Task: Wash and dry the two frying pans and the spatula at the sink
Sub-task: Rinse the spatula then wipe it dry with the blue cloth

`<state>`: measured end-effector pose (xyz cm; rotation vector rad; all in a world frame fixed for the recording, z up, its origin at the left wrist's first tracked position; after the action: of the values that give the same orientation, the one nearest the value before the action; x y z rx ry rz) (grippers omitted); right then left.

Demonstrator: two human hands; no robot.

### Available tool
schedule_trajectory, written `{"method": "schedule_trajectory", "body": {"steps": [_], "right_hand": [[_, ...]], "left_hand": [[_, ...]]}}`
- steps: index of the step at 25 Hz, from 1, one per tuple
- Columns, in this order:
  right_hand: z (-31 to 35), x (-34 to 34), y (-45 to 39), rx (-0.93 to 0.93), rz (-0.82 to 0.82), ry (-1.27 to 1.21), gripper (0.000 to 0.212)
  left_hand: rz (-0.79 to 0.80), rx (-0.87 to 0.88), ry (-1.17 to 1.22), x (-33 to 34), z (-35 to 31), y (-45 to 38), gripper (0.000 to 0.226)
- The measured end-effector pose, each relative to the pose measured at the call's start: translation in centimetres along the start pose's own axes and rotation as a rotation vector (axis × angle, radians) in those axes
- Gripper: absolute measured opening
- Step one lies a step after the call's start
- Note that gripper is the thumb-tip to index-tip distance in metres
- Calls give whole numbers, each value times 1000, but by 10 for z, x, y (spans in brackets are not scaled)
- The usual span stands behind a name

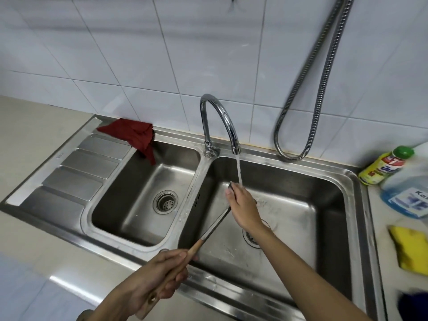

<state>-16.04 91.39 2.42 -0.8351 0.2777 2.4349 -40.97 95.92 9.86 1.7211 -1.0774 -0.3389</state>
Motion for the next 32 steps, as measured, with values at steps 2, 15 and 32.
{"method": "schedule_trajectory", "body": {"steps": [2,15,32], "right_hand": [[-2,-8,9,-89,-183,169,44],[-35,-32,4,-404,336,873,71],[-50,-50,-17,24,326,686,65]], "left_hand": [[0,8,-17,9,-6,-7,30],[-771,375,-1293,29,-94,4,17],[-939,234,-1308,-20,-61,1,15]]}}
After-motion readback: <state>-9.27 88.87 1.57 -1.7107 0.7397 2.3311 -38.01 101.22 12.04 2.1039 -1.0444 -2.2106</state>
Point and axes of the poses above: each hand's wrist, its own y-axis away from the middle knuckle, its own x-axis out of the palm, z = x × y, the point moved 3 cm from there along -y, towards the middle knuckle, and after that the axes turned 11 degrees about -x, right-handed, at the moved point
